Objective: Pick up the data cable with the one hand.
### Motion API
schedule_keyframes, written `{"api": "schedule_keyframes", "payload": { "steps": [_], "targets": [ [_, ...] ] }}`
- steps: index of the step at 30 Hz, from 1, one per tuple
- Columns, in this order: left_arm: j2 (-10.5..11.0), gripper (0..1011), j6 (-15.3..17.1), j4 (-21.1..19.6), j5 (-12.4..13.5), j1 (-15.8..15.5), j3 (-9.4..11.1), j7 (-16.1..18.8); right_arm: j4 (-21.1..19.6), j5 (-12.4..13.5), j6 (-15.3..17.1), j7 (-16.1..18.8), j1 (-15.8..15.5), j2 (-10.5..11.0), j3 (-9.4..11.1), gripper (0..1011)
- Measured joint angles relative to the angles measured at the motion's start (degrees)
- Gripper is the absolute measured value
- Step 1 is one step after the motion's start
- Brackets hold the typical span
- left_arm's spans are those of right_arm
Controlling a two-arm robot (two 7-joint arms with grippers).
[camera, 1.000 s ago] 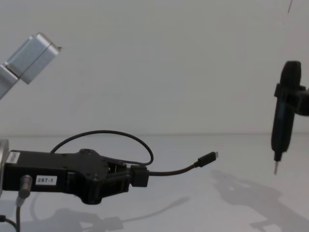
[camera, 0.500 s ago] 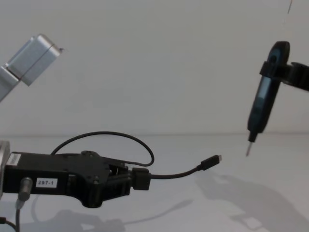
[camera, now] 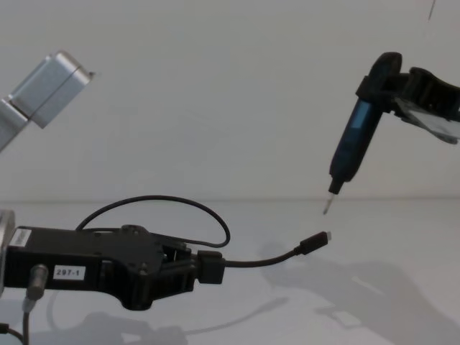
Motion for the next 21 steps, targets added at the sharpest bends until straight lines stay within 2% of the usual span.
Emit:
{"api": "schedule_keyframes", "payload": {
  "steps": [10, 21],
  "targets": [
    [0.0, 60, 0.0, 0.0, 0.0, -0.03, 0.04, -0.06, 1.04, 1.93, 2.11, -0.06, 1.46, 0.06, -0.5, 279],
    [0.0, 60, 0.0, -0.01, -0.01, -0.03, 0.04, -0.08, 1.58, 2.14, 2.65, -0.98, 1.7, 1.0, -1.03, 279]
  ]
}}
